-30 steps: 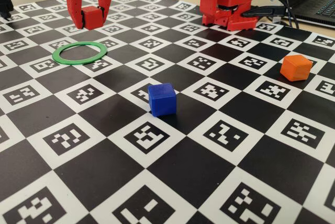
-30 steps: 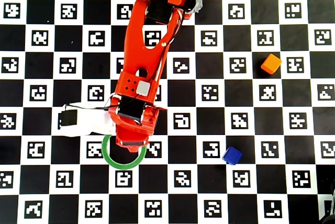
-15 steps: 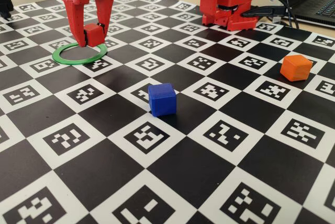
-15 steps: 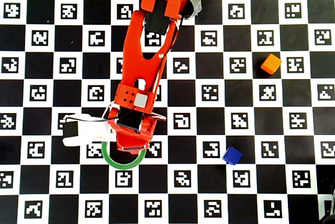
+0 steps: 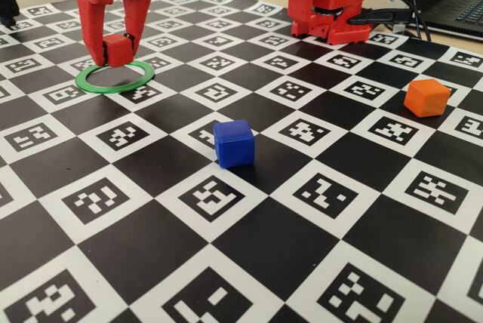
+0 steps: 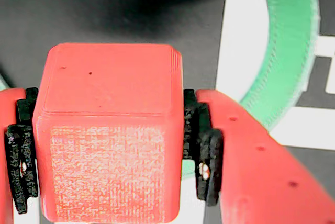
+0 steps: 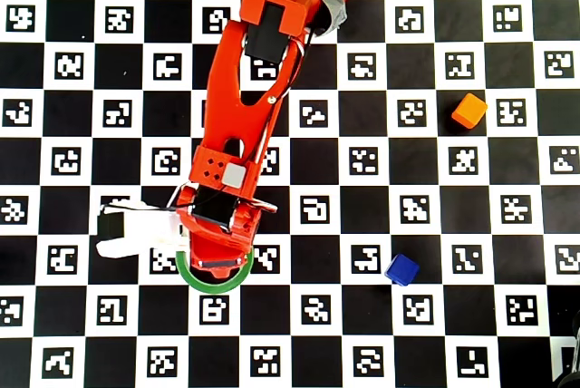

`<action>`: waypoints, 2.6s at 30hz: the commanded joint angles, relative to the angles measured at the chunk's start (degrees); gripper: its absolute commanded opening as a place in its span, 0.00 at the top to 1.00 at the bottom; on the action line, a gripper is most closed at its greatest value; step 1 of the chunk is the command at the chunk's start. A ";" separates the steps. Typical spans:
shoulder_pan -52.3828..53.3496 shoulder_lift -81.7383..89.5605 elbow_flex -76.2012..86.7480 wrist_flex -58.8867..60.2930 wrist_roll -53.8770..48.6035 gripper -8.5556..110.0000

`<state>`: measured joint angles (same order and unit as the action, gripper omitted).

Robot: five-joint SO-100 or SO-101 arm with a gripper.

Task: Grab the red cube then put it in the green circle then put the blue cube on top and finally the orange cube on top

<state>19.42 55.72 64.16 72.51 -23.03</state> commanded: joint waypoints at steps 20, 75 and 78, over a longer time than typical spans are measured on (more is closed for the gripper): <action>1.23 0.53 2.02 -4.48 -1.32 0.90; 2.20 6.68 1.58 -0.35 2.20 0.61; 2.11 7.29 -0.09 0.79 2.64 0.61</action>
<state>21.09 53.88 68.47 72.25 -20.74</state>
